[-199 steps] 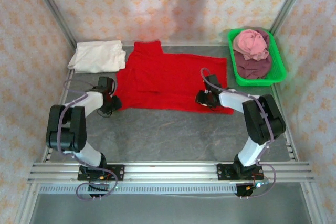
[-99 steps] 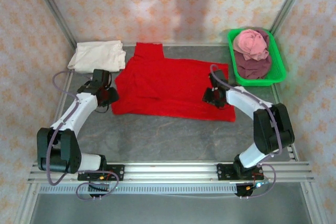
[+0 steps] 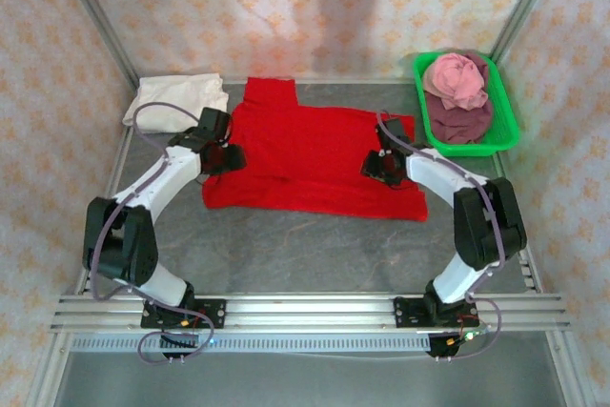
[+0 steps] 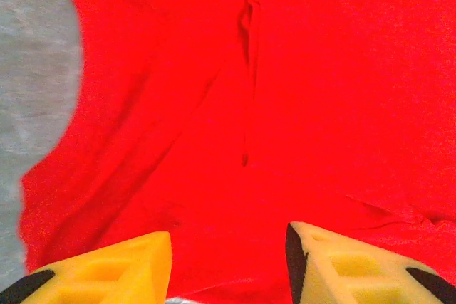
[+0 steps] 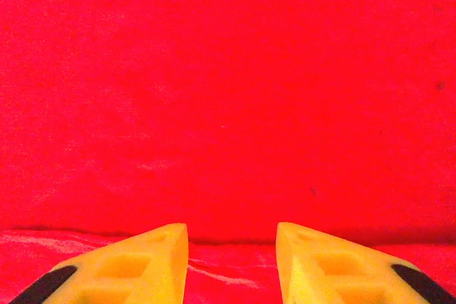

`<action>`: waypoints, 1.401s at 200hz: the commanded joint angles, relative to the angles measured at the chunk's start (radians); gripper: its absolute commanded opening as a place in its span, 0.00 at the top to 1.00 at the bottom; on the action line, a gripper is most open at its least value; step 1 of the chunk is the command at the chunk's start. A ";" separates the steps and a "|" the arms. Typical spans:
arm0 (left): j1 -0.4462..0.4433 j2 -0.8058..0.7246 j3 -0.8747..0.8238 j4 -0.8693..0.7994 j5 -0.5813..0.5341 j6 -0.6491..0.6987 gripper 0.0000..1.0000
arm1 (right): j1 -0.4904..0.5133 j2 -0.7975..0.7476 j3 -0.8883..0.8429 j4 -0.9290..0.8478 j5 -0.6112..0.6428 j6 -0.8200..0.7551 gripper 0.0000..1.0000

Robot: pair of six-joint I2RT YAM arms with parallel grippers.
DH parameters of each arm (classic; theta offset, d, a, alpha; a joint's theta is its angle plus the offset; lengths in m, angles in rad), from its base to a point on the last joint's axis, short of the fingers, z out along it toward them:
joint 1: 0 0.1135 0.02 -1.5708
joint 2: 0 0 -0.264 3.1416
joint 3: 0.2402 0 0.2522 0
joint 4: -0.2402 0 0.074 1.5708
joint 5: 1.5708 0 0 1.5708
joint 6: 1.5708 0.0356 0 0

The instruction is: Fold and stack the t-shirts

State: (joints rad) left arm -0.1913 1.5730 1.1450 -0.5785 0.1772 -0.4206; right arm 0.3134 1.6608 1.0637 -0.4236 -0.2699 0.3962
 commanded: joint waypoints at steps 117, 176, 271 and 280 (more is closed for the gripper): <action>-0.041 0.389 0.228 0.017 -0.022 -0.005 0.62 | 0.021 0.068 -0.021 0.080 0.006 -0.033 0.63; -0.052 0.411 0.234 0.006 -0.059 -0.006 0.76 | 0.022 0.072 -0.027 0.086 0.012 -0.031 0.63; -0.087 0.400 0.295 -0.029 -0.085 -0.009 1.00 | 0.021 0.053 -0.034 0.084 0.028 -0.036 0.63; -0.092 0.404 0.312 -0.040 -0.094 -0.009 1.00 | 0.022 0.052 -0.036 0.085 0.029 -0.036 0.63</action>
State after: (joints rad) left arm -0.2634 1.9797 1.4002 -0.5739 0.1318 -0.4252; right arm 0.3313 1.7275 1.0500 -0.3496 -0.2764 0.3801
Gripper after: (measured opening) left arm 0.045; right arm 0.368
